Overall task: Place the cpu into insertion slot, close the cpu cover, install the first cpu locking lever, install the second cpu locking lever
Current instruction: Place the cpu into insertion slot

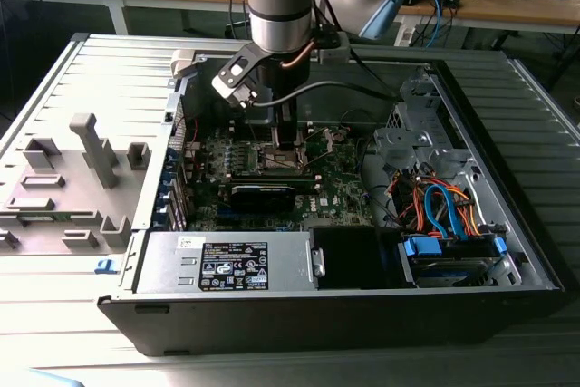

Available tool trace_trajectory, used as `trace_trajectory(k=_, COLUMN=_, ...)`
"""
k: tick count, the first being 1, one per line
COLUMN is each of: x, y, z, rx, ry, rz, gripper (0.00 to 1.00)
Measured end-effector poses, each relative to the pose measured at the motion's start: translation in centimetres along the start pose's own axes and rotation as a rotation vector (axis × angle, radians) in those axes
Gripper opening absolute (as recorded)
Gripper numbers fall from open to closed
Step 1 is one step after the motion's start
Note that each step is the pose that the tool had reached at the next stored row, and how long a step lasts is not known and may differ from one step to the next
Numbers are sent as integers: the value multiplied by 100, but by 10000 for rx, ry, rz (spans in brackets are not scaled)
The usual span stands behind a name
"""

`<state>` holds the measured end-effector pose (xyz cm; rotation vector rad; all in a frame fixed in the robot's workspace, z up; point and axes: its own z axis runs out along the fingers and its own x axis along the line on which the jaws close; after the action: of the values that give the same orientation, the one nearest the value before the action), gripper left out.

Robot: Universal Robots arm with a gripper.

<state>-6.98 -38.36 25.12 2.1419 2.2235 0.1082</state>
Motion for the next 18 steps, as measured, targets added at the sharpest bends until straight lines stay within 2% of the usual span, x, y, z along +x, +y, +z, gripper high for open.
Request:
trace_trajectory(k=6, x=31, y=-1, z=22, rx=3, ry=-105, rz=-9, gripper=55)
trace_trajectory(k=12, x=59, y=-1, z=36, rx=5, ry=-152, rz=-13, gripper=55)
trace_trajectory(k=18, x=69, y=-2, z=57, rx=5, ry=-158, rz=-14, gripper=55)
